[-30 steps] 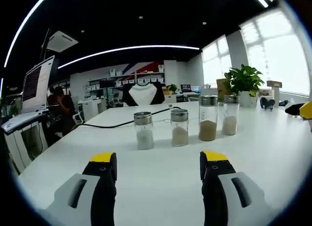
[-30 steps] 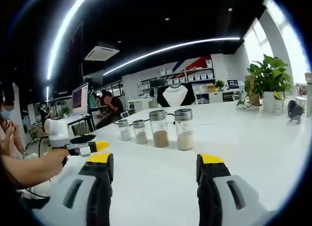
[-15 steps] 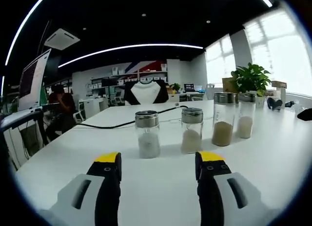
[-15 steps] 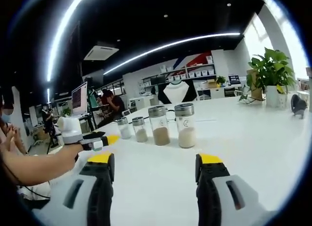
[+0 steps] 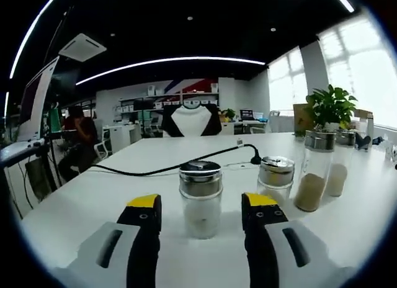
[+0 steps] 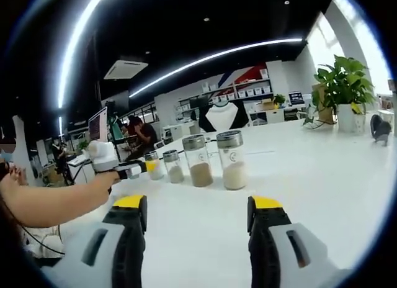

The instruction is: Rotate the seasoning bottle until the label or dispensing opening points toward the visible target arrow and the bottle remains upright within the marked orientation range

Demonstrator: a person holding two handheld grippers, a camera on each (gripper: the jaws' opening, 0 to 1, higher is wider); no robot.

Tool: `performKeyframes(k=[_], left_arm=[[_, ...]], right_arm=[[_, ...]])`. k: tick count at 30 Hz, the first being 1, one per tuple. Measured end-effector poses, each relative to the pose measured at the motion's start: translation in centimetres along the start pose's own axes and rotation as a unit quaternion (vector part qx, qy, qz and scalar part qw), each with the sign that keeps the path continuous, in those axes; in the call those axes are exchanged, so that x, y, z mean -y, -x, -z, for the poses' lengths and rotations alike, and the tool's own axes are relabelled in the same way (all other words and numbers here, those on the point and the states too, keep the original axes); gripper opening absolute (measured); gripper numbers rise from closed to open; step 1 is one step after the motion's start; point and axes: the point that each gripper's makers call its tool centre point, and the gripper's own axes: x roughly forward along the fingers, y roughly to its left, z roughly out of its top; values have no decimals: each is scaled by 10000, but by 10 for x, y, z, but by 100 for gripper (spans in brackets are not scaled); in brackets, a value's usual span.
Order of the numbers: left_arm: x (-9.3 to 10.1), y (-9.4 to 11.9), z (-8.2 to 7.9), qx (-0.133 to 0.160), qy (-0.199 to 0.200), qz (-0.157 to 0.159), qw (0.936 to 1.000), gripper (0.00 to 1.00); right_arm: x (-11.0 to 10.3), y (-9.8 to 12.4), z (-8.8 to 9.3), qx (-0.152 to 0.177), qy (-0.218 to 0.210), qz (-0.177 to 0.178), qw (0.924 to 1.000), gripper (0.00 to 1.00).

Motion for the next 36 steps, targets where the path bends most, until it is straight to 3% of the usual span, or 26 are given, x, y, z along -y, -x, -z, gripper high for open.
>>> performKeyframes(k=[7,12,26,31,36], left_arm=[[-2,-21,-6,-45,106,14,9999,48],[-1,-26,-8,10,154,49,9999,40],[-2,-29,-10,81,156,100,9998,36],[-2,-21,-11,46,148,84,9998,35],[1,8,-12,72,296,220,9993,35]], right_arm=[[-1,-4,-3,52,-32,-11,10000,65],[-1,-4,-4,90,9,-42,10000,62],[-5,0,-5,119,32,-59,9999,60],[-12,2,-5,131,63,-166,9998,57],[-28,2,-8,189,122,-440,9988,50]])
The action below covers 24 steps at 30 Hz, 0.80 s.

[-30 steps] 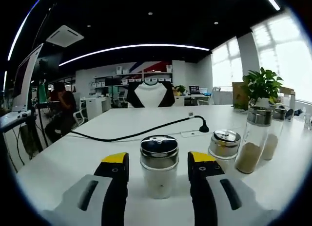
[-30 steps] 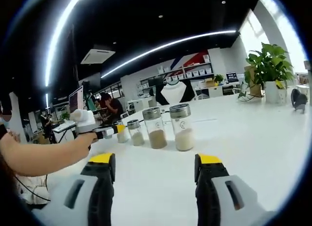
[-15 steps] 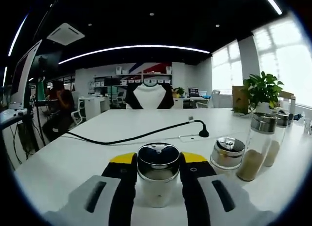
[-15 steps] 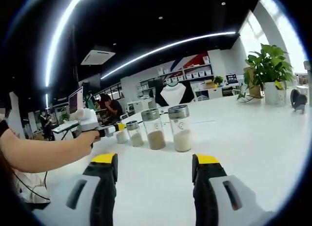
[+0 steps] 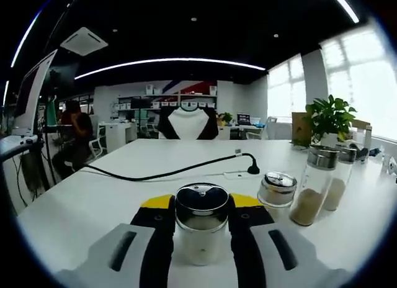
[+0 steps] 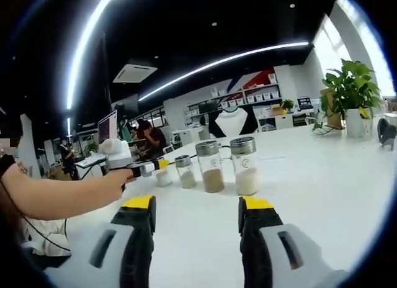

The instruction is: Rotate the seasoning bottle until the label or dispensing opening points toward the visible target arrow and the bottle remains upright within the marked orientation range

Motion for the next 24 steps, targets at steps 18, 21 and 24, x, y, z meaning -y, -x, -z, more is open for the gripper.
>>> performKeyframes(k=[18,21,24], left_arm=[[121,170,-53,0,779,2069,9753,35],[139,197,-59,-33,899,2326,9684,35],[153,216,-64,-37,925,2561,9622,35]], right_arm=[[-100,8,-3,-109,586,-1409,9882,38],[-115,14,-7,-74,776,-1594,9841,34],[-130,22,-11,-12,958,-1749,9799,33]])
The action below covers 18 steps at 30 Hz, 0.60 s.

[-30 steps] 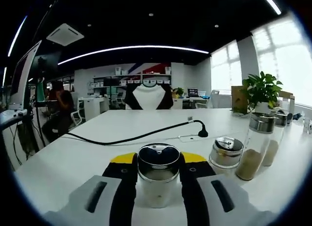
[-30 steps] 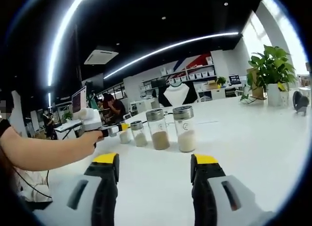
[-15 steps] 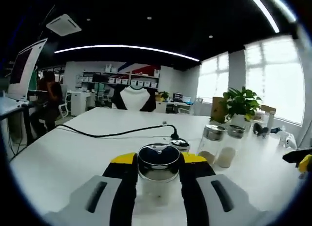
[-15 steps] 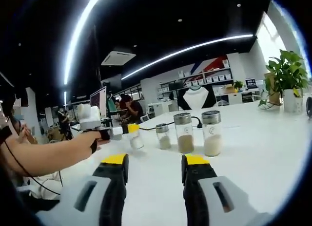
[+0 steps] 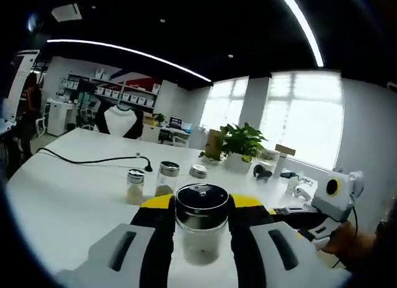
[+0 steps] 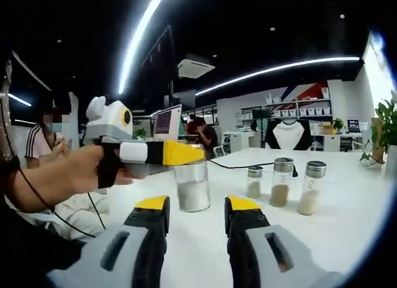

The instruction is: Rotate the seasoning bottle until the label or dispensing opening points toward the visible target arrow and the bottle remains upright within the marked orientation range

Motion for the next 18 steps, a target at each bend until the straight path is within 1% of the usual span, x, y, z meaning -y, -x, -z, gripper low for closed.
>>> performKeyframes(k=[1,4,6,7,10,12,16,18], left_arm=[[10,5,0,-12,-12,114,9999,35],[35,15,0,-103,-56,443,9990,35],[46,19,-2,-96,-10,624,9980,35],[51,21,-2,-117,-14,737,9972,35],[65,26,-3,-149,10,989,9950,35],[70,28,-5,-132,2,1057,9943,35],[69,30,-5,-114,-49,1039,9945,35],[69,30,-4,-92,-123,1002,9949,35]], right_arm=[[-3,1,-1,0,24,-29,10000,33],[-18,4,-8,60,76,-306,9995,36],[-24,5,-10,59,141,-415,9990,36],[-29,5,-13,88,220,-523,9984,36],[-39,6,-18,120,230,-780,9966,34],[-38,6,-18,101,315,-779,9964,31],[-41,6,-19,94,385,-794,9961,30],[-41,5,-18,24,382,-709,9968,30]])
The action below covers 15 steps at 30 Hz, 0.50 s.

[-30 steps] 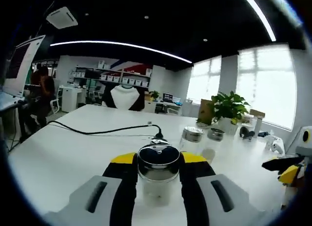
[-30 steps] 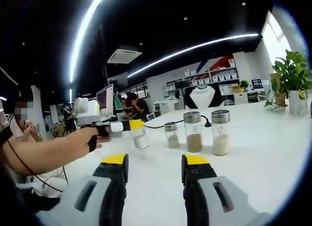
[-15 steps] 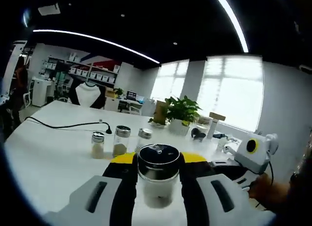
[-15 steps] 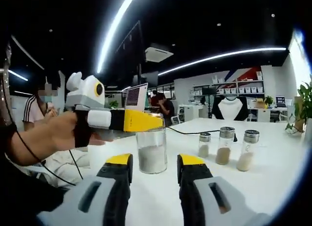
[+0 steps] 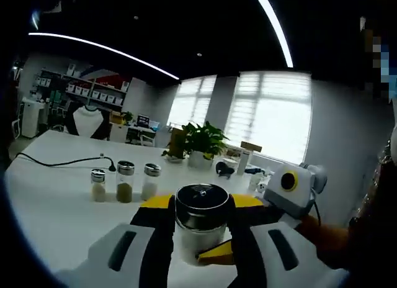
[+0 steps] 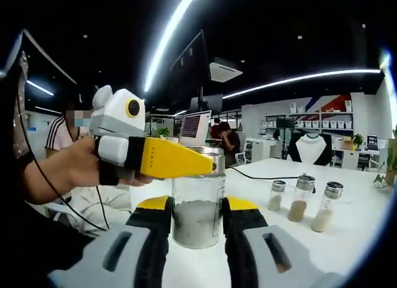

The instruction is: Rotate the seasoning bottle until the label or dispensing opening points toward the visible target arrow and the bottle remains upright within the marked orientation range

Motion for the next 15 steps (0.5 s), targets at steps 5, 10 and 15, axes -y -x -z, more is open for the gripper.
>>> performKeyframes(k=[5,10,15], left_arm=[[-2,-1,-2,176,-290,-239,9991,34],[-5,-3,-8,409,-697,-618,9948,33],[-8,-3,-11,520,-919,-938,9900,34]], right_arm=[[10,-1,1,-251,301,586,9975,29],[19,-5,-1,-325,219,1068,9935,29],[23,-8,-1,-351,262,1322,9903,29]])
